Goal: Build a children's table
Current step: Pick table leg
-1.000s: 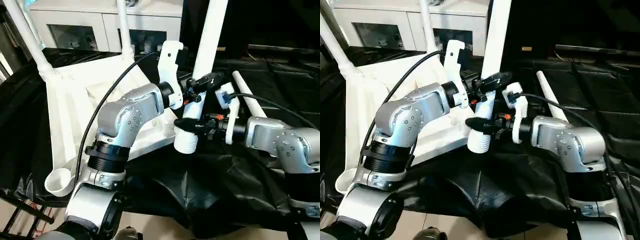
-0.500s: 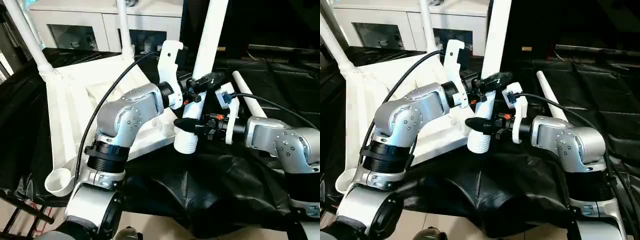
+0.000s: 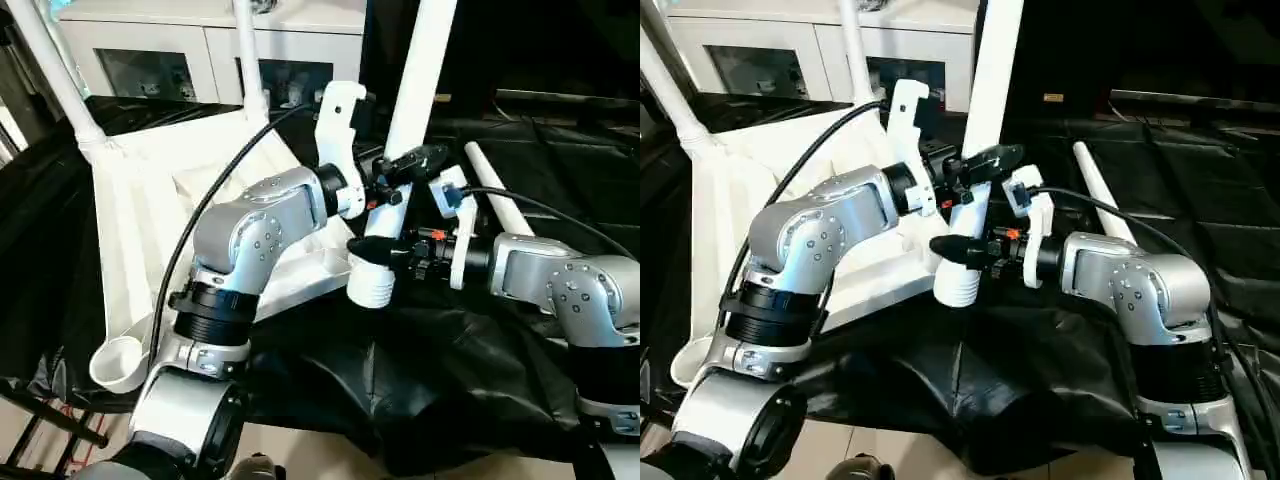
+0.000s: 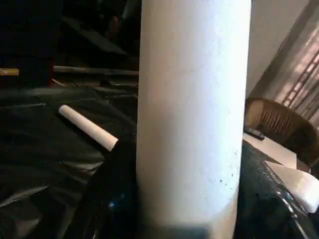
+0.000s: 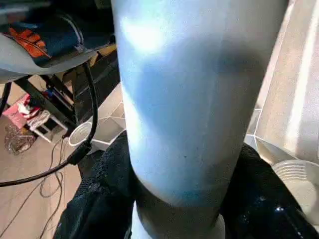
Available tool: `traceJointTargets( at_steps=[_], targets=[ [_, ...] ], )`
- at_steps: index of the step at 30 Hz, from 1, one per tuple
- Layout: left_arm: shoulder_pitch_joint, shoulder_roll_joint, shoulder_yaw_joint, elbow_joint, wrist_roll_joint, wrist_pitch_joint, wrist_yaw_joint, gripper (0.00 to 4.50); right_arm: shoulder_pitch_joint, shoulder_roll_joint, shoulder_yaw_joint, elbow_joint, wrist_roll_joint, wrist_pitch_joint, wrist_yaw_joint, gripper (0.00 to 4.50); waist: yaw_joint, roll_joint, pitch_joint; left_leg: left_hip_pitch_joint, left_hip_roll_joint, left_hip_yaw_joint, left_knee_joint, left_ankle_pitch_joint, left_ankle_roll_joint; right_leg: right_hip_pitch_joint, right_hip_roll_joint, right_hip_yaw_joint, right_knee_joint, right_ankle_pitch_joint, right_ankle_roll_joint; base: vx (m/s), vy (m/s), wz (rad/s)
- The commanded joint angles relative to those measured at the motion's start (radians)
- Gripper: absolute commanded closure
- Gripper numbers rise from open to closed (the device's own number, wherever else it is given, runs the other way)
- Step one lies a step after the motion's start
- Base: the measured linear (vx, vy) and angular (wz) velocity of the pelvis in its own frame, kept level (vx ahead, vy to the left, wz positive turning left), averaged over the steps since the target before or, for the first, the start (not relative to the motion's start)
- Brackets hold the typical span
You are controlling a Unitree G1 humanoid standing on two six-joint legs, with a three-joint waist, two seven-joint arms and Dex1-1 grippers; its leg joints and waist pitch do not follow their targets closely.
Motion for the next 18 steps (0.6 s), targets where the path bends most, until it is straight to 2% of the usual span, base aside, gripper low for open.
traceJointTargets(
  at_steps=[1, 3, 7, 9, 12, 14, 15, 16, 17, 18],
  targets=[
    [-0.011, -0.003, 0.031, -0.023, -0.053, 0.009, -0.035, 1.95, 0.012, 0.006, -0.024, 0.001, 0.002, 0.001, -0.024, 2.6, 0.003, -0.018, -0.09, 0.008, 0.043, -0.016, -0.062, -0.113, 0.011, 0.068, -0.065, 0.047, -0.068, -0.293, -0.117, 0.0, 0.0, 0.0],
    [-0.009, -0.003, 0.03, -0.027, -0.053, 0.003, -0.038, 1.92, 0.013, 0.007, -0.024, 0.001, 0.002, 0.0, -0.026, 2.61, 0.003, -0.018, -0.09, 0.009, 0.043, -0.016, -0.062, -0.114, 0.014, 0.067, -0.065, 0.047, -0.069, -0.293, -0.121, 0.0, 0.0, 0.0],
    [0.0, -0.045, 0.081, -0.007, -0.044, -0.104, 0.012, 1.47, 0.021, 0.029, -0.037, -0.002, 0.002, -0.018, -0.044, 2.61, 0.004, -0.017, -0.089, 0.008, 0.044, -0.017, -0.063, -0.12, 0.013, 0.068, -0.065, 0.047, -0.071, -0.284, -0.124, 0.0, 0.0, 0.0],
    [0.0, -0.056, 0.1, -0.001, -0.057, -0.121, 0.014, 1.43, 0.023, 0.039, -0.046, -0.003, 0.004, -0.024, -0.054, 2.61, 0.004, -0.018, -0.09, 0.006, 0.043, -0.016, -0.062, -0.122, 0.012, 0.07, -0.067, 0.046, -0.07, -0.287, -0.125, 0.0, 0.0, 0.0],
    [-0.001, -0.095, 0.172, 0.002, -0.12, -0.153, 0.03, 1.4, 0.029, 0.071, -0.075, -0.005, 0.009, -0.048, -0.088, 2.61, 0.003, -0.017, -0.09, 0.007, 0.044, -0.016, -0.062, -0.129, 0.011, 0.068, -0.067, 0.046, -0.071, -0.294, -0.129, 0.0, 0.0, 0.0],
    [-0.008, -0.117, 0.21, 0.006, -0.132, -0.212, 0.054, 1.4, 0.035, 0.086, -0.087, -0.009, 0.001, -0.075, -0.106, 2.61, 0.003, -0.015, -0.089, 0.009, 0.044, -0.017, -0.064, -0.139, 0.011, 0.067, -0.066, 0.045, -0.074, -0.305, -0.122, 0.0, 0.0, 0.0],
    [-0.015, -0.122, 0.225, 0.013, -0.13, -0.237, 0.067, 1.4, 0.037, 0.094, -0.095, -0.006, -0.008, -0.095, -0.118, 2.61, 0.002, -0.016, -0.088, 0.006, 0.044, -0.018, -0.065, -0.142, 0.007, 0.068, -0.065, 0.045, -0.074, -0.312, -0.112, 0.0, 0.0, 0.0],
    [-0.027, -0.121, 0.248, 0.028, -0.129, -0.259, 0.086, 1.4, 0.037, 0.104, -0.112, 0.006, -0.031, -0.133, -0.147, 2.61, -0.001, -0.017, -0.089, 0.008, 0.043, -0.017, -0.065, -0.146, 0.006, 0.068, -0.065, 0.044, -0.076, -0.318, -0.101, 0.0, 0.0, 0.0],
    [-0.027, -0.121, 0.248, 0.028, -0.129, -0.259, 0.086, 1.4, 0.037, 0.104, -0.112, 0.006, -0.031, -0.133, -0.147, 2.61, -0.001, -0.017, -0.089, 0.008, 0.043, -0.017, -0.065, -0.146, 0.006, 0.068, -0.065, 0.044, -0.076, -0.318, -0.101, 0.0, 0.0, 0.0],
    [-0.029, -0.116, 0.249, 0.035, -0.119, -0.269, 0.088, 1.4, 0.035, 0.107, -0.12, 0.017, -0.047, -0.153, -0.167, 2.61, -0.001, -0.016, -0.088, 0.009, 0.041, -0.016, -0.066, -0.146, 0.003, 0.065, -0.064, 0.044, -0.079, -0.335, -0.086, 0.0, 0.0, 0.0]
  ],
)
